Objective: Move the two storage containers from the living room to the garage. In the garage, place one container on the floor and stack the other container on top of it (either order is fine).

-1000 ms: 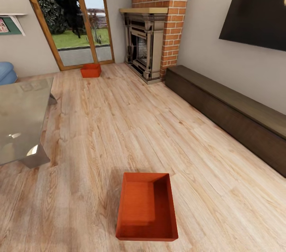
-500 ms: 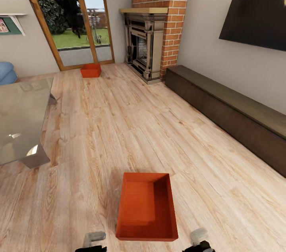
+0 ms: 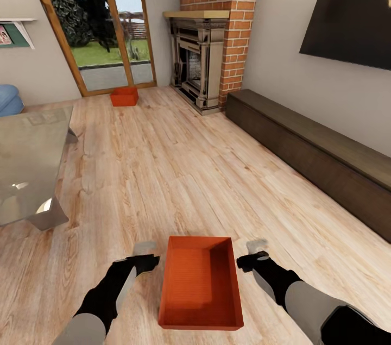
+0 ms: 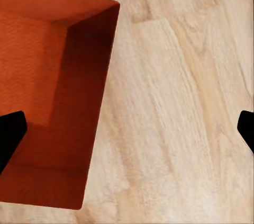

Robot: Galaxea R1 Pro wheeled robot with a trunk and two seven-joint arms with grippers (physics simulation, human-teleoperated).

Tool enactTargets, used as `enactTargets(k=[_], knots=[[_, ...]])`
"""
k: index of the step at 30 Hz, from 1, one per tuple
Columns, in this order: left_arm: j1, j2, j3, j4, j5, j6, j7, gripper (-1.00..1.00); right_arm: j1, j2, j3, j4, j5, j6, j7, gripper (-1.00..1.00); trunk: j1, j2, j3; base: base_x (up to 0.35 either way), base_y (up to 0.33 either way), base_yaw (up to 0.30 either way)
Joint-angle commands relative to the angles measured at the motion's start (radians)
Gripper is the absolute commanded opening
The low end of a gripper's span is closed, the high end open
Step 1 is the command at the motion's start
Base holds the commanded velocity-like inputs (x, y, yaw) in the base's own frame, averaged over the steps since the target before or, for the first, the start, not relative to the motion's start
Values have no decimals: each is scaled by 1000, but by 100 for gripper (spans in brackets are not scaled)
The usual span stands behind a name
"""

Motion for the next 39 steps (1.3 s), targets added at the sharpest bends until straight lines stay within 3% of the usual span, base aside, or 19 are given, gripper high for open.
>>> enactTargets(k=[1,2,5,7,9,10,15,18,19,21,22,29,39], knots=[[-29,-7,3,27,4,5,1,100,-9,9,8,-3,-8,7,-28,100,0,0,-1,0,0,0],[-70,-20,3,75,3,3,1,100,-18,24,8,-3,-11,7,-64,100,0,0,-1,0,0,0],[-115,-43,2,152,-3,-2,2,100,-23,46,8,-1,-35,5,-99,100,0,0,-1,0,0,0],[-147,-62,1,245,-30,-11,4,100,-25,63,8,10,-103,-1,-117,100,0,0,-1,0,0,0],[-155,-67,1,278,-50,-20,5,100,-26,68,8,14,-148,-4,-121,100,0,0,-1,0,0,0],[-162,-69,1,319,-72,-48,7,100,-27,71,8,18,-208,-8,-127,100,0,0,-1,0,0,0],[-164,-65,0,340,-81,-61,35,100,-27,79,8,26,-265,-33,-132,100,0,0,-1,0,0,0],[-164,-64,0,336,-80,-35,75,100,-27,83,8,50,-276,-10,-132,100,0,0,-1,0,0,0],[-164,-65,0,318,-75,60,100,100,-36,85,9,55,-278,130,-132,100,0,0,-1,0,0,0],[-164,-65,1,307,-73,79,102,100,-40,85,9,52,-278,170,-132,100,0,0,-1,0,0,0],[-164,-64,2,288,-69,100,103,100,-46,84,10,49,-277,230,-132,100,0,0,-1,0,0,0],[-164,-63,3,259,-68,105,102,100,-48,87,11,57,-274,277,-132,100,0,0,-1,0,0,0],[-164,-68,8,206,-75,110,113,100,-48,87,11,59,-274,283,-132,100,0,0,-1,0,0,0]])
